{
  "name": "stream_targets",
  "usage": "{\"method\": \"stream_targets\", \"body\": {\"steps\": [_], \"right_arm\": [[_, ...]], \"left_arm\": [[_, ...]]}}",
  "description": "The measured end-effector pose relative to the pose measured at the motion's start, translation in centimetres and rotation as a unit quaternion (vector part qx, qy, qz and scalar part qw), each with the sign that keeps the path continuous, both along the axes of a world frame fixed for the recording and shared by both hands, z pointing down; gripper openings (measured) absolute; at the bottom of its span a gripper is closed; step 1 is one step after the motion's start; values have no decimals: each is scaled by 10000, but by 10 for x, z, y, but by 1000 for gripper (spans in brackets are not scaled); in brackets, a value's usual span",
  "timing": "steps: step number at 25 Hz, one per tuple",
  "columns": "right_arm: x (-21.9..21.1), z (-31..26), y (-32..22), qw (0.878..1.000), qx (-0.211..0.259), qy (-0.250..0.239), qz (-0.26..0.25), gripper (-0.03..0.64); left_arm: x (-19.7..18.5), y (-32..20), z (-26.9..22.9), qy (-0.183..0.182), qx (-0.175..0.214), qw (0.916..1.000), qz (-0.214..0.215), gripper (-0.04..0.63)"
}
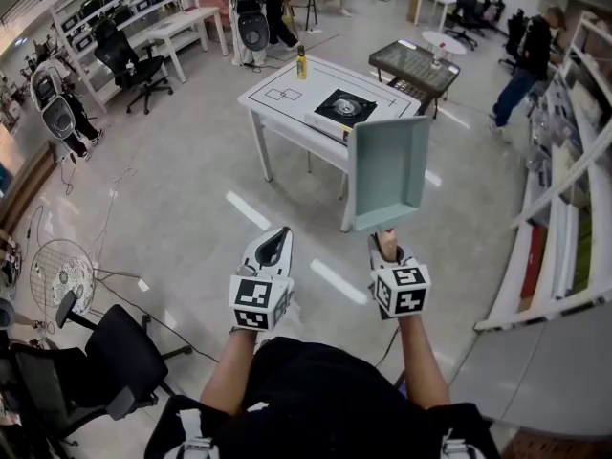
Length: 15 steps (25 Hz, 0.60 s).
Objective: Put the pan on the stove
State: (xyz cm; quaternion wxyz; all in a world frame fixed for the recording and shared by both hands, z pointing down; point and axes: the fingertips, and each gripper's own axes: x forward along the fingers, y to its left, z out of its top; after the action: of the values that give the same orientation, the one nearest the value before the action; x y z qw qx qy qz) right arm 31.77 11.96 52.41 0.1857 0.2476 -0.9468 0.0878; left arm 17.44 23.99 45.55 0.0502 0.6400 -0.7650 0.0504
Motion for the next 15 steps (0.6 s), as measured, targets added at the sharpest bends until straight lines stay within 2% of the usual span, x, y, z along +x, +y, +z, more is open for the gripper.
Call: {"method": "stream_targets", "body": {"steps": [7, 15], "right_arm": [[-24, 5, -30, 9999, 25, 70, 68, 55], [-95, 6, -85, 9998, -2, 158, 132, 55]], "left_arm": [[-29, -34, 6, 46, 25, 9999, 95, 25], [-102, -95, 9, 98, 26, 9997, 224, 25]]}}
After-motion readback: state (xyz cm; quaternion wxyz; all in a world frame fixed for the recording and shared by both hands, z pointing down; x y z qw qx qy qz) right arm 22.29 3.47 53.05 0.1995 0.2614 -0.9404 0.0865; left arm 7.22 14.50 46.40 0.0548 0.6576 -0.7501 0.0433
